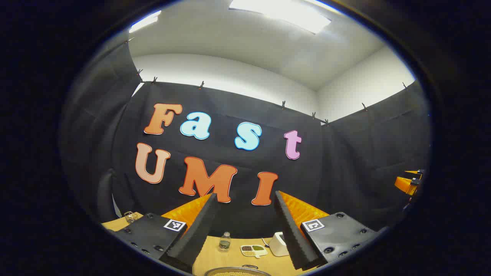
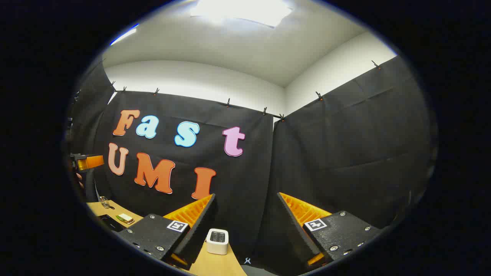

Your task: First push the handle of the pot to place it horizontally, then grasp the pot with both hands and set it on the induction cooktop.

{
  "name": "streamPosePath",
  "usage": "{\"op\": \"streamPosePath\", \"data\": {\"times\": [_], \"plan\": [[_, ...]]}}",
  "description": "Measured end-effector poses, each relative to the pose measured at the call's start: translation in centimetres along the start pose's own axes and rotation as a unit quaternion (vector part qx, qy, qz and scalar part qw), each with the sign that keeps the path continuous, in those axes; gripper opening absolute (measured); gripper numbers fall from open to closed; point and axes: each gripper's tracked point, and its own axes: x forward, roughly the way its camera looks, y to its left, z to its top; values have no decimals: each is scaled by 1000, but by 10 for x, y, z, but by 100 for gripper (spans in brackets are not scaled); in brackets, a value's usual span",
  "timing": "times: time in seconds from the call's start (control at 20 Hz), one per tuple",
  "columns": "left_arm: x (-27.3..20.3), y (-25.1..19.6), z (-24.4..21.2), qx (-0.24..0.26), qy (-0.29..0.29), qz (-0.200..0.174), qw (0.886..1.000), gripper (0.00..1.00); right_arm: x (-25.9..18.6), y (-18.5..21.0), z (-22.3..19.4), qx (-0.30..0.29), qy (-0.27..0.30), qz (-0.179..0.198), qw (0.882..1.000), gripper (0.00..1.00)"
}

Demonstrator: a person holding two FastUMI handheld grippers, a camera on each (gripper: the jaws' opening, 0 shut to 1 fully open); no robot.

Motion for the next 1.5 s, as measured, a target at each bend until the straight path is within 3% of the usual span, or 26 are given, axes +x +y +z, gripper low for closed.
{"op": "streamPosePath", "data": {"times": [0.2, 0.4, 0.55, 0.8, 1.35, 1.5], "plan": [[5, 7, 14, 12, -14, -7, 1000, 98, 4, 10, 4, 2, -6, 1, 1000, 95], [24, 24, 25, 20, -30, -27, 999, 92, 12, 24, 14, -8, -14, -12, 1000, 95], [38, 43, 27, 21, -38, -30, 999, 97, 16, 30, 19, -23, -11, -24, 999, 95], [59, 58, 17, 22, -36, -38, 998, 95, 20, 31, 23, -37, -10, -52, 998, 95], [61, 58, 12, 37, -41, -45, 997, 92, 21, 23, 23, -42, -14, -64, 997, 95], [59, 59, -1, 39, -24, -37, 998, 98, 18, 20, 19, -43, -11, -63, 997, 95]]}}
